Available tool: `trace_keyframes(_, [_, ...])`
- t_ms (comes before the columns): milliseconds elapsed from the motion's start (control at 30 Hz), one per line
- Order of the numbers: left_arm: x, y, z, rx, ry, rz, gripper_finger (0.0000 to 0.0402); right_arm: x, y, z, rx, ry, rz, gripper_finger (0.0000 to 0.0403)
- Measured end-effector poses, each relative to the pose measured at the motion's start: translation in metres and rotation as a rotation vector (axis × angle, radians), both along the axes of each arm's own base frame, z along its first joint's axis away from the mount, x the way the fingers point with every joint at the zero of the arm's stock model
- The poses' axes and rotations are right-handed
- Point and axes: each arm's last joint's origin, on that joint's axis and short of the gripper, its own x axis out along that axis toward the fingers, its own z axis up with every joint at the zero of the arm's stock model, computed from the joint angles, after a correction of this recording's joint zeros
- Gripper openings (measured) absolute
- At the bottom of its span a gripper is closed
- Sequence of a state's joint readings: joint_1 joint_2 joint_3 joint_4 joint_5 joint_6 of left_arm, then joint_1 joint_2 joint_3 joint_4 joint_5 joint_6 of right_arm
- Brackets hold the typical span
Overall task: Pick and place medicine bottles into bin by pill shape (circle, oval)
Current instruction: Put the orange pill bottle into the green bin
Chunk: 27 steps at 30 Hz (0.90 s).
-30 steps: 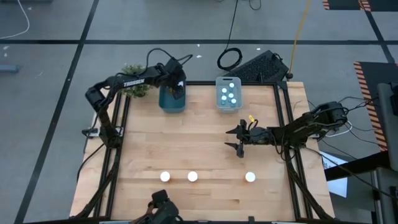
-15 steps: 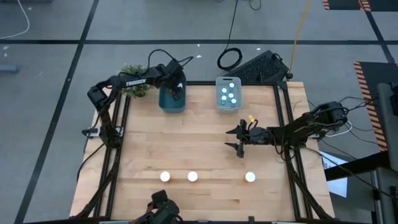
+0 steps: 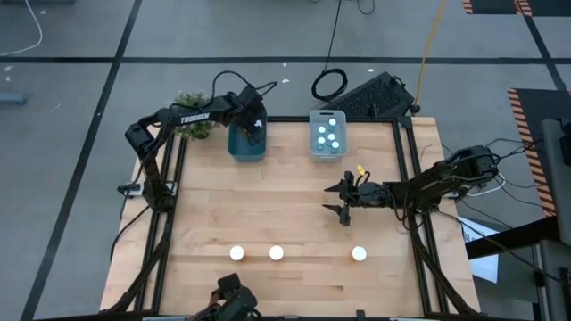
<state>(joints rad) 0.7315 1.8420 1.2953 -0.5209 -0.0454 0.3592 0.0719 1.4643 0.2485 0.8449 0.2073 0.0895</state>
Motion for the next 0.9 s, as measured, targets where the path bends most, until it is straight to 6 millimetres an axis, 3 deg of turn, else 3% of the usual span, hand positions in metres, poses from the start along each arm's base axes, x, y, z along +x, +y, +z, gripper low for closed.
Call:
trace_keyframes(267, [0.0, 0.0, 0.0, 0.003, 0.0, 0.006, 0.0287, 0.0, 0.0, 0.0, 0.0, 0.001, 0.0, 0.0254])
trace_keyframes(500, [0.001, -0.002, 0.007, 0.025, -0.009, 0.002, 0.0296, -0.001, 0.0, -0.001, 0.0, 0.013, 0.0, 0.0254])
trace_keyframes(733, [-0.002, -0.021, 0.048, 0.119, -0.087, -0.019, 0.0296, -0.001, 0.0, -0.002, 0.0, 0.02, -0.001, 0.0254])
trace_keyframes(900, [-0.006, -0.052, 0.086, 0.162, -0.162, -0.064, 0.0296, -0.001, 0.0, -0.003, 0.005, 0.031, -0.004, 0.0254])
